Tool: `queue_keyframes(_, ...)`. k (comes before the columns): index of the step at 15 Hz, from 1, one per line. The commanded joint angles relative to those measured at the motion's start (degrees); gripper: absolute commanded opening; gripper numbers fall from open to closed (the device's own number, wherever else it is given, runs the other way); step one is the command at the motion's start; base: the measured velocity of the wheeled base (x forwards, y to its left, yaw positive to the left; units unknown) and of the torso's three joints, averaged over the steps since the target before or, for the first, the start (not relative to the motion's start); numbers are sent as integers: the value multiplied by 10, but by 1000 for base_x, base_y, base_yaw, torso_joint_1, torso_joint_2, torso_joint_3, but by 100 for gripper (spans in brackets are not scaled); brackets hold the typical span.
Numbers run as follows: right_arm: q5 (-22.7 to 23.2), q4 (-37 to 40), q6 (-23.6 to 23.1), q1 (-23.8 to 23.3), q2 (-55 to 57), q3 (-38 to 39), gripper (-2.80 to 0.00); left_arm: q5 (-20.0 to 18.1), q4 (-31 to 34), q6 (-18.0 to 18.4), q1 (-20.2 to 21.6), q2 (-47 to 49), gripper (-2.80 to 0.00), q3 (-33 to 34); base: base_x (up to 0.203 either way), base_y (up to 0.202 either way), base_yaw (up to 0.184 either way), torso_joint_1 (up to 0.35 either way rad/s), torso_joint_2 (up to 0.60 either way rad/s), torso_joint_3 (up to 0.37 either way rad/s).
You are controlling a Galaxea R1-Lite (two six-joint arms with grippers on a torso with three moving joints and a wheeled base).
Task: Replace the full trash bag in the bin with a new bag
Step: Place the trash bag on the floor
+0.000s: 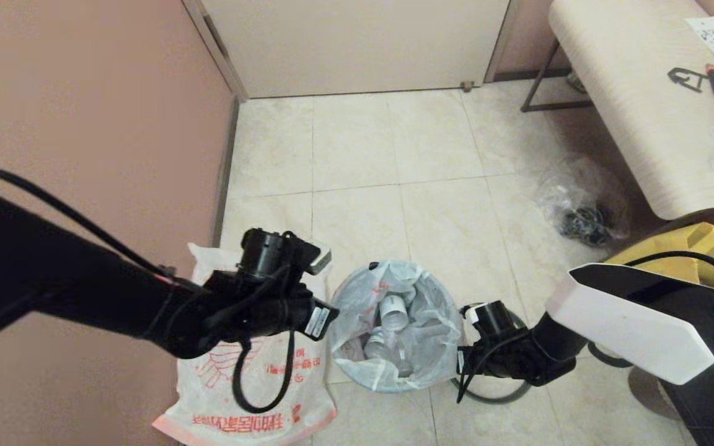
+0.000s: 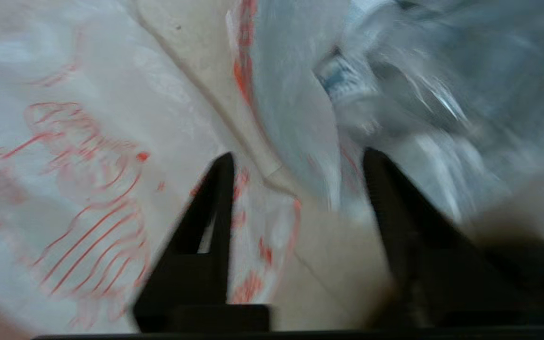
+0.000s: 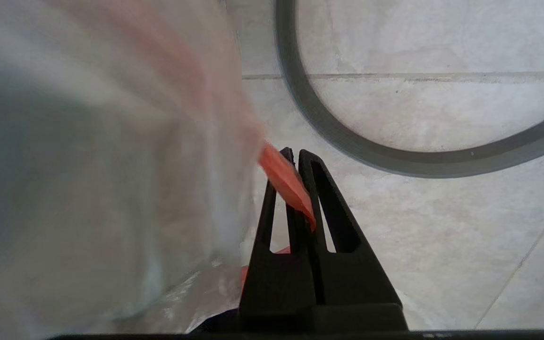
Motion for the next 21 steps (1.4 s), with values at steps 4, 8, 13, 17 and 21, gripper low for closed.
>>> queue_keyframes(4, 0, -2, 1, 0, 1, 0, -280, 39, -10, -29, -6, 118, 0, -67, 0, 0, 0, 0, 0, 0)
queue_keyframes(8, -1, -2, 1, 0, 1, 0, -280, 60, -35, -29, 2, 162, -280, -71, 0, 0, 0, 0, 0, 0)
queue_keyframes(13, -1, -2, 0, 0, 1, 0, -280, 66, -86, -30, 2, 207, -280, -74, 0, 0, 0, 0, 0, 0)
queue_keyframes(17, -2, -2, -7, 0, 1, 0, -280, 75, -107, -29, -2, 227, -280, -80, 0, 0, 0, 0, 0, 0)
queue_keyframes(21, -10, -2, -5, -4, -15, 8, -280, 87, -109, -30, -3, 230, -280, -88, 0, 0, 0, 0, 0, 0)
